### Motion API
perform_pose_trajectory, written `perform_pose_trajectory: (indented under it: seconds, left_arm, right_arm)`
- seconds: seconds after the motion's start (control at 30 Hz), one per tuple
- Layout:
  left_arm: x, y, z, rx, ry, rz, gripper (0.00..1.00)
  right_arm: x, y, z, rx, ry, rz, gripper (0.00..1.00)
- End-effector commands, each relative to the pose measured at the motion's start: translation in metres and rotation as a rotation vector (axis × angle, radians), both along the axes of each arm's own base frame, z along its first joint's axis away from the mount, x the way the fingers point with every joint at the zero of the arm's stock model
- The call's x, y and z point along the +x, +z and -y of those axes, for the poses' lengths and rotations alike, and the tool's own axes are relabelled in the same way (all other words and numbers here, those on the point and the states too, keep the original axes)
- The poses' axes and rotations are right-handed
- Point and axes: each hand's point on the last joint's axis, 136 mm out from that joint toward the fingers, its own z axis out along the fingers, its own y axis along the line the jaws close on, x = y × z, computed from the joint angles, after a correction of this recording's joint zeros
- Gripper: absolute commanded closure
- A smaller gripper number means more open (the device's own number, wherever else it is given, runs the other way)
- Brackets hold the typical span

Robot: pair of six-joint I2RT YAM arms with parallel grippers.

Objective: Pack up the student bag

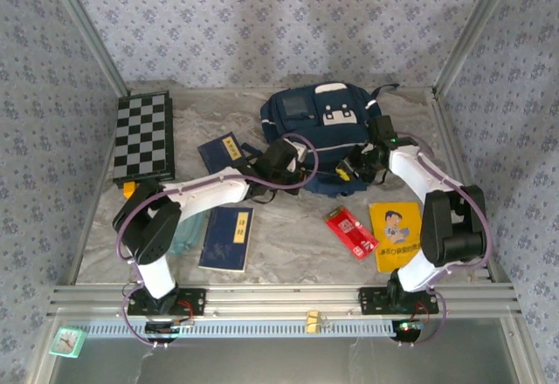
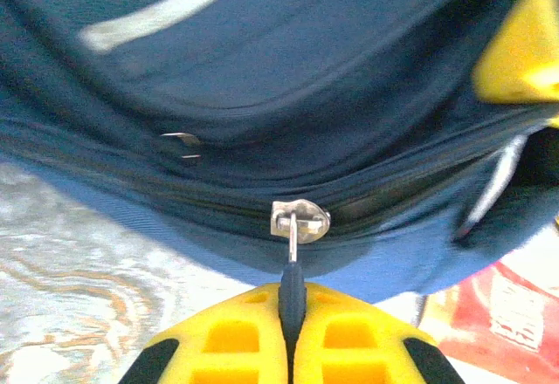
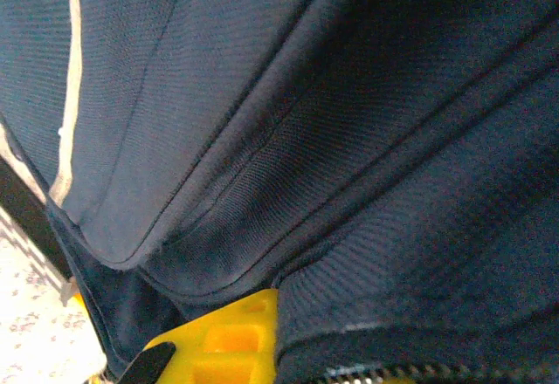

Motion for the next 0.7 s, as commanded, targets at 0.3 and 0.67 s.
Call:
perform_pose_trajectory:
  seconds: [0.3,0.67]
  left_arm:
    - [0.073,-0.003,-0.072,0.018,0.219,-0.024,1.0]
    - [0.133,-0.021,-0.113,0.029,0.371,-0.079,1.0]
  right_arm:
    - [-0.003,0.05,0.032,-0.001,0.05,0.112,1.0]
    - [0.0,0.056,0.039,0.026,0.064,0.145,1.0]
